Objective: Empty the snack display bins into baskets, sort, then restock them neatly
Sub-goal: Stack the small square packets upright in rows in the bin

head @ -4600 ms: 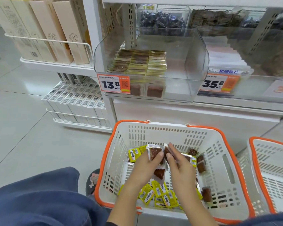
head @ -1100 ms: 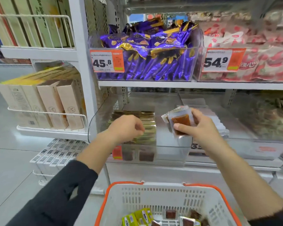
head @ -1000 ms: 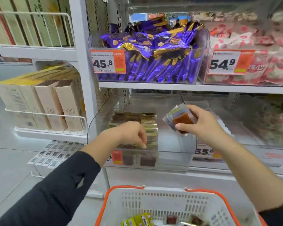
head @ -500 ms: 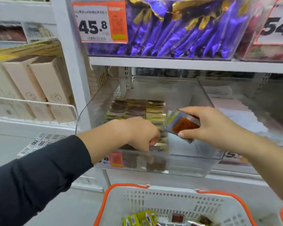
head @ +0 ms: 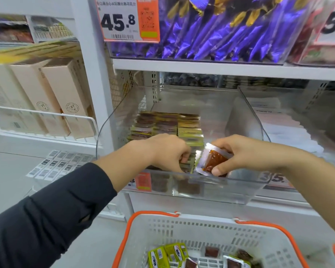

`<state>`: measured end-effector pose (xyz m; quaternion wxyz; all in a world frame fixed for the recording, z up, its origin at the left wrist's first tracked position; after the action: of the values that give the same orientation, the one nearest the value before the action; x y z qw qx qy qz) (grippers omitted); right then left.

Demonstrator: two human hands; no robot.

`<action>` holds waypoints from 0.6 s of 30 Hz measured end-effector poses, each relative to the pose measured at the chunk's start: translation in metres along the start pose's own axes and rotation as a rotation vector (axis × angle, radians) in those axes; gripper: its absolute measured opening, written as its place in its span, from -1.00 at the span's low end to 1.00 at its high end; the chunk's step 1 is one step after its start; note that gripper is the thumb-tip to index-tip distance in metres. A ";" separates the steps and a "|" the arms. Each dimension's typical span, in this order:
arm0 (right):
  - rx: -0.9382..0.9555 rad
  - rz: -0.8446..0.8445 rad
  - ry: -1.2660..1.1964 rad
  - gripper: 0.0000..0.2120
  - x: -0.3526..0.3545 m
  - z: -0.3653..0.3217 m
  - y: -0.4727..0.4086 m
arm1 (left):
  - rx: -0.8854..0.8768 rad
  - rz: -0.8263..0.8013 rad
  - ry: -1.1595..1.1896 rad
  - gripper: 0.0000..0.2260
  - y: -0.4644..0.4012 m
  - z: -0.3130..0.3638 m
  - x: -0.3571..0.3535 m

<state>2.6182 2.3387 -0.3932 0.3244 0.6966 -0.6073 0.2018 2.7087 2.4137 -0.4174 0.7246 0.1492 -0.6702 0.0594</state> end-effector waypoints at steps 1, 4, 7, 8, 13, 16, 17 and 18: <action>-0.023 -0.031 -0.024 -0.80 -0.004 0.003 -0.004 | 0.003 -0.003 0.011 -0.70 0.000 0.000 0.000; -0.083 -0.088 -0.028 -0.81 -0.016 0.012 -0.014 | 0.015 -0.015 0.044 -0.71 0.002 -0.003 -0.002; -0.110 -0.072 -0.072 -0.82 -0.020 0.017 -0.017 | 0.060 -0.021 0.141 -0.76 0.006 -0.013 -0.001; -0.105 -0.062 -0.069 -0.82 -0.020 0.018 -0.017 | 0.075 -0.022 0.191 -0.77 0.008 -0.016 -0.001; -0.083 -0.003 -0.101 -0.80 -0.017 0.016 -0.014 | 0.127 0.089 0.365 -0.87 0.023 -0.026 0.014; -0.073 0.027 -0.182 -0.76 -0.016 0.011 -0.013 | 0.146 0.167 0.399 -0.92 0.031 -0.031 0.022; -0.080 0.027 -0.177 -0.76 -0.016 0.010 -0.012 | 0.149 0.188 0.416 -0.92 0.033 -0.032 0.024; -0.091 0.022 -0.168 -0.77 -0.017 0.009 -0.011 | 0.153 0.207 0.431 -0.92 0.035 -0.032 0.026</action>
<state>2.6249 2.3452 -0.4131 0.3014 0.6888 -0.6485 0.1186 2.7321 2.4534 -0.3890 0.8274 0.1180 -0.5054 0.2145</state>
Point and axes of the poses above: each hand's wrist, its own y-axis away from the middle knuckle, its own x-axis out of the back of the hand, z = x × y, the point moved 8 cm from there along -y, towards the middle knuckle, and after that the axes turned 4 degrees about x, right-handed, at the moved point
